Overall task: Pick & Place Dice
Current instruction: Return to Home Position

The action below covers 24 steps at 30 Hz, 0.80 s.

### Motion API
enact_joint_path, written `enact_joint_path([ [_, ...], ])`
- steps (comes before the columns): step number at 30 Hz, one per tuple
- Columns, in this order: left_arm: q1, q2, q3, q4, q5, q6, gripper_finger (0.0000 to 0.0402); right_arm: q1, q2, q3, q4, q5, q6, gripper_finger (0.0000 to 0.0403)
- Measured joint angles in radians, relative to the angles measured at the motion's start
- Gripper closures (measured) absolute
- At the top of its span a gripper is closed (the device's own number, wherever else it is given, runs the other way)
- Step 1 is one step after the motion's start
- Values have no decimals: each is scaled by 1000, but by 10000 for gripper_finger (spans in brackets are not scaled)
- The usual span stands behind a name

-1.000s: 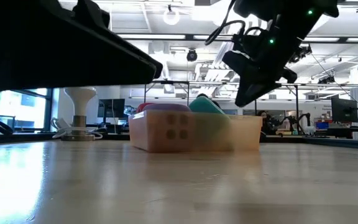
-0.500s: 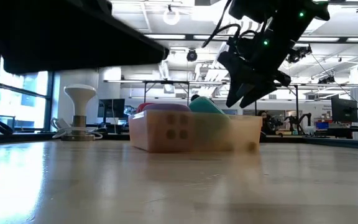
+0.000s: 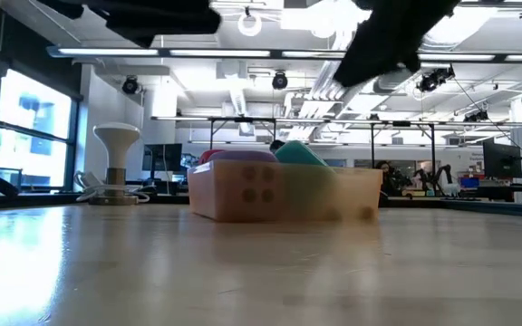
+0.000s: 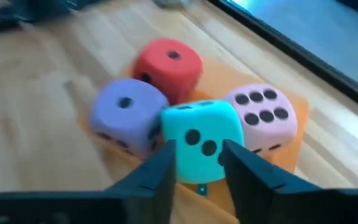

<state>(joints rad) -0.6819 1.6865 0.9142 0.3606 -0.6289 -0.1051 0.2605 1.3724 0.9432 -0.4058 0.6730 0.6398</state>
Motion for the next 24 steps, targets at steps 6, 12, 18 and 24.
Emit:
enact_joint_path([
  [6, 53, -203, 0, -344, -5, -89, 311, 65, -188, 0, -80, -9, -73, 388],
  [12, 95, -424, 0, -623, -58, -102, 363, 154, -373, -3, -165, -62, -198, 401],
  [18, 193, -633, -43, -806, -61, -103, 400, 219, -567, -168, 13, -148, -312, 402],
  [24, 343, -838, -210, -804, -5, -114, 401, 183, -726, -429, 345, -326, -459, 401],
])
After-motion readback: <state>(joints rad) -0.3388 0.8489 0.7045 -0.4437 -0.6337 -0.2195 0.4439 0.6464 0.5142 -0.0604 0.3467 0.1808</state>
